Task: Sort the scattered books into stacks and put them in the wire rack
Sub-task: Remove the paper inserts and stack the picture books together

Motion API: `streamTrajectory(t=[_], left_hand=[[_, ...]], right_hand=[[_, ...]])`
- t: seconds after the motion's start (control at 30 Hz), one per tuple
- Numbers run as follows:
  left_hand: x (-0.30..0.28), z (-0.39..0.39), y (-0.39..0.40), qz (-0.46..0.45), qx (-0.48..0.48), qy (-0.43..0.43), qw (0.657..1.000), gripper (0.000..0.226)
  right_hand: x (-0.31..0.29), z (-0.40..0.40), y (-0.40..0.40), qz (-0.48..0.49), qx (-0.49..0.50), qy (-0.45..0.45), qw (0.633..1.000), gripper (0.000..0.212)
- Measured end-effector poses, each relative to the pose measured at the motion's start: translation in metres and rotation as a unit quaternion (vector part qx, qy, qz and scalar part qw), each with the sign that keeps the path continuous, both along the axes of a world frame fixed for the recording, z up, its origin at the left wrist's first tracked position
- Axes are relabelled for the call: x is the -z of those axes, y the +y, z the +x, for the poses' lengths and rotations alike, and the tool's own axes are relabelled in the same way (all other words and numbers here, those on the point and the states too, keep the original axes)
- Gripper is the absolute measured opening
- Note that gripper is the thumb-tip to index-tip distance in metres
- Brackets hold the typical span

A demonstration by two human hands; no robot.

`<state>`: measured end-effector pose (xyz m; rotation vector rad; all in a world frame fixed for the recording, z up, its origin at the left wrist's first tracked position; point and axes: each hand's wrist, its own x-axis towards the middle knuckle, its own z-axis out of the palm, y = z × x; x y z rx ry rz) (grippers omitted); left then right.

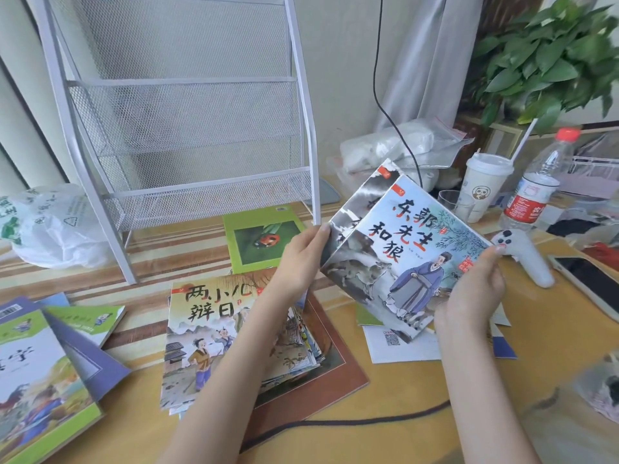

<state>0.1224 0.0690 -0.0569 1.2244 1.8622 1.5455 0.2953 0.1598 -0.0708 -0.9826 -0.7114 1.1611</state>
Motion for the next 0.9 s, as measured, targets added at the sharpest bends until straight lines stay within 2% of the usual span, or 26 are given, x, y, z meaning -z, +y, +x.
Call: streamTrajectory(t=[0.03, 0.1, 0.17, 0.27, 0.37, 0.47, 0.57, 0.67, 0.73, 0.8, 0.9], left_hand=[[0.001, -0.003, -0.001, -0.003, -0.002, 0.064, 0.998, 0.052], [-0.003, -0.006, -0.006, 0.013, -0.004, 0.094, 0.995, 0.066], [-0.011, -0.002, -0.011, 0.025, 0.037, 0.005, 0.999, 0.070], [-0.018, 0.010, -0.014, 0.012, 0.090, -0.144, 0.985, 0.060], [-0.014, 0.009, -0.011, 0.010, 0.103, -0.163, 0.981, 0.074], [-0.016, 0.002, -0.012, 0.039, 0.075, -0.170, 0.982, 0.075], [-0.014, 0.008, -0.011, 0.071, 0.088, -0.267, 0.957, 0.067], [-0.017, 0.023, -0.008, 0.085, 0.097, -0.255, 0.958, 0.045], [-0.019, 0.026, -0.005, 0.099, 0.093, -0.227, 0.965, 0.041], [-0.024, 0.024, -0.006, 0.123, 0.068, -0.216, 0.966, 0.043], [-0.025, 0.017, -0.004, 0.167, 0.068, -0.182, 0.967, 0.042]], right_hand=[[-0.002, 0.000, -0.001, 0.007, -0.005, -0.008, 1.000, 0.042], [-0.003, -0.003, -0.001, 0.029, -0.020, -0.032, 0.999, 0.042], [-0.006, -0.007, -0.005, 0.042, -0.040, -0.054, 0.997, 0.041], [-0.016, -0.013, -0.013, 0.043, -0.075, -0.058, 0.995, 0.033], [-0.030, -0.013, -0.021, 0.050, -0.105, -0.054, 0.992, 0.027], [-0.035, -0.010, -0.022, 0.083, -0.106, -0.106, 0.985, 0.040], [-0.032, -0.014, -0.021, 0.099, -0.118, -0.138, 0.978, 0.055], [-0.031, -0.018, -0.022, 0.111, -0.092, -0.140, 0.980, 0.056], [-0.031, -0.016, -0.022, 0.117, -0.074, -0.113, 0.984, 0.057], [-0.031, -0.008, -0.020, 0.112, -0.071, -0.091, 0.987, 0.048], [-0.033, -0.004, -0.021, 0.115, -0.113, -0.091, 0.983, 0.038]])
